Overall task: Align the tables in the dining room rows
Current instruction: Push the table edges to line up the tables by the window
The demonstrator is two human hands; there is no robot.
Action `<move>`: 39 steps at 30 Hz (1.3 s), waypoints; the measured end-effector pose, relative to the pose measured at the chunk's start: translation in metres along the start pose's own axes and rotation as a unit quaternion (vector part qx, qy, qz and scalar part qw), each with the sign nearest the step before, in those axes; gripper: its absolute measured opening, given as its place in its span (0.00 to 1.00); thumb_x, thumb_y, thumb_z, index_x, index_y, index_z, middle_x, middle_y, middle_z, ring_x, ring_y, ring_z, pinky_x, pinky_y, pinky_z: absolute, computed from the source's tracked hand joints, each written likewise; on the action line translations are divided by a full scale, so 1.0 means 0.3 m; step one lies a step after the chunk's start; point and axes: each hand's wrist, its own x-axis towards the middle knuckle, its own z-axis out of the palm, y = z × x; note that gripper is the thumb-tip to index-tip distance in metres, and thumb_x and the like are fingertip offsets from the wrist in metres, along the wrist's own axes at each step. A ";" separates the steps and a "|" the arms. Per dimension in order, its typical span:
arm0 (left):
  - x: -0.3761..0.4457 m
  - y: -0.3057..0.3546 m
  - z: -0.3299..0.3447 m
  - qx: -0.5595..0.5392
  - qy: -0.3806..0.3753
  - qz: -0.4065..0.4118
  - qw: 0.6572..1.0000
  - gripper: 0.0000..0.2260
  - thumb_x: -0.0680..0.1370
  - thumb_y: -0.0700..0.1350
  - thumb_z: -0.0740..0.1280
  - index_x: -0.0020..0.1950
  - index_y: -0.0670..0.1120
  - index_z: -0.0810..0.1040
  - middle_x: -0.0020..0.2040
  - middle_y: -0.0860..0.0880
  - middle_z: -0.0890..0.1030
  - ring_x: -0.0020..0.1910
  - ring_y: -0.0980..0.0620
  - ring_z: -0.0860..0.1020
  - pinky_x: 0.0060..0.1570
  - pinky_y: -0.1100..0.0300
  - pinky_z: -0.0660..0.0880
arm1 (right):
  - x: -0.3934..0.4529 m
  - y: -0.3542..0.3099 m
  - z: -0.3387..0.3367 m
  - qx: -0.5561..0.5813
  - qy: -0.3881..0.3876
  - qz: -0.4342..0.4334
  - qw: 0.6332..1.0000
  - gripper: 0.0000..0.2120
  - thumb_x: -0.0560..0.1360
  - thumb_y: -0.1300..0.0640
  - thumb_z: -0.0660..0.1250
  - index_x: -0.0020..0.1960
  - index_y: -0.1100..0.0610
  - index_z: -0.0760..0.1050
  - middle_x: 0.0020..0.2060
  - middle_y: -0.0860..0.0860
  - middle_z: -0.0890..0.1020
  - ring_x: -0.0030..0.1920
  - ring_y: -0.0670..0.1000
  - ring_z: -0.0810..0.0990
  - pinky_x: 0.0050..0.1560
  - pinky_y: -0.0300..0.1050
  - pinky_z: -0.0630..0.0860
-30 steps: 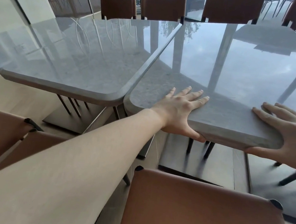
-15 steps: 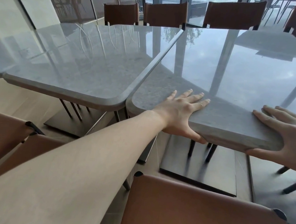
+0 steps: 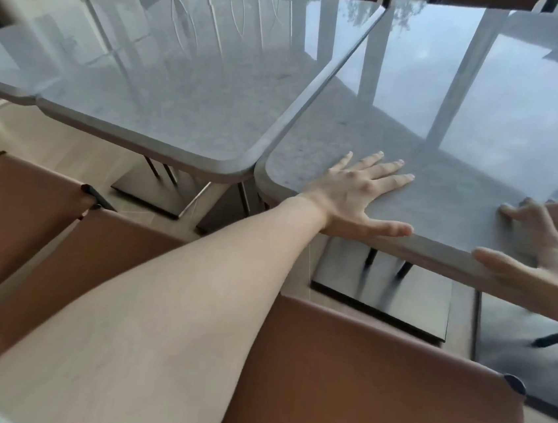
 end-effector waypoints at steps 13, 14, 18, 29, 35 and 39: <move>-0.018 0.012 0.030 0.001 0.088 -0.032 0.996 0.29 0.78 0.62 0.48 0.75 0.53 0.72 0.77 0.52 0.69 0.78 0.50 0.63 0.76 0.48 0.56 | 0.116 -0.203 0.019 0.033 -0.001 0.080 0.996 0.36 0.74 0.28 0.50 0.76 0.46 0.59 0.79 0.54 0.57 0.81 0.55 0.53 0.75 0.73 0.45; -0.012 0.012 0.027 0.001 0.080 -0.033 0.996 0.29 0.79 0.61 0.48 0.75 0.53 0.71 0.77 0.53 0.68 0.78 0.51 0.62 0.76 0.48 0.55 | 0.118 -0.205 0.017 0.032 -0.005 0.084 0.996 0.36 0.74 0.28 0.48 0.76 0.46 0.60 0.79 0.53 0.58 0.81 0.54 0.52 0.75 0.72 0.45; -0.021 0.010 -0.008 -0.041 0.084 -0.039 0.995 0.27 0.80 0.58 0.47 0.74 0.51 0.71 0.79 0.50 0.64 0.80 0.51 0.58 0.79 0.47 0.49 | 0.120 -0.213 0.004 0.033 -0.004 0.093 0.995 0.35 0.75 0.29 0.51 0.76 0.46 0.62 0.79 0.52 0.59 0.81 0.53 0.51 0.75 0.72 0.44; -0.168 -0.178 -0.048 -0.369 0.494 -0.642 0.455 0.27 0.86 0.55 0.50 0.83 0.50 0.45 0.84 0.51 0.45 0.82 0.51 0.45 0.79 0.46 0.40 | 0.115 -0.230 -0.006 0.044 -0.006 0.110 0.993 0.33 0.76 0.31 0.56 0.76 0.46 0.62 0.80 0.52 0.59 0.81 0.52 0.51 0.76 0.70 0.43; -0.038 -0.117 -0.040 -0.473 0.544 -0.572 0.391 0.28 0.87 0.52 0.51 0.83 0.49 0.42 0.84 0.50 0.44 0.82 0.51 0.47 0.78 0.54 0.44 | 0.115 -0.234 -0.014 0.047 -0.009 0.113 0.992 0.33 0.76 0.32 0.56 0.77 0.46 0.61 0.80 0.52 0.58 0.81 0.52 0.50 0.76 0.70 0.43; -0.031 -0.149 0.000 -0.470 0.545 -0.571 0.395 0.29 0.86 0.50 0.52 0.83 0.48 0.41 0.84 0.50 0.44 0.82 0.52 0.46 0.79 0.55 0.43 | 0.114 -0.236 -0.014 0.042 -0.010 0.114 0.992 0.33 0.76 0.32 0.56 0.77 0.46 0.62 0.80 0.52 0.58 0.81 0.51 0.50 0.76 0.70 0.43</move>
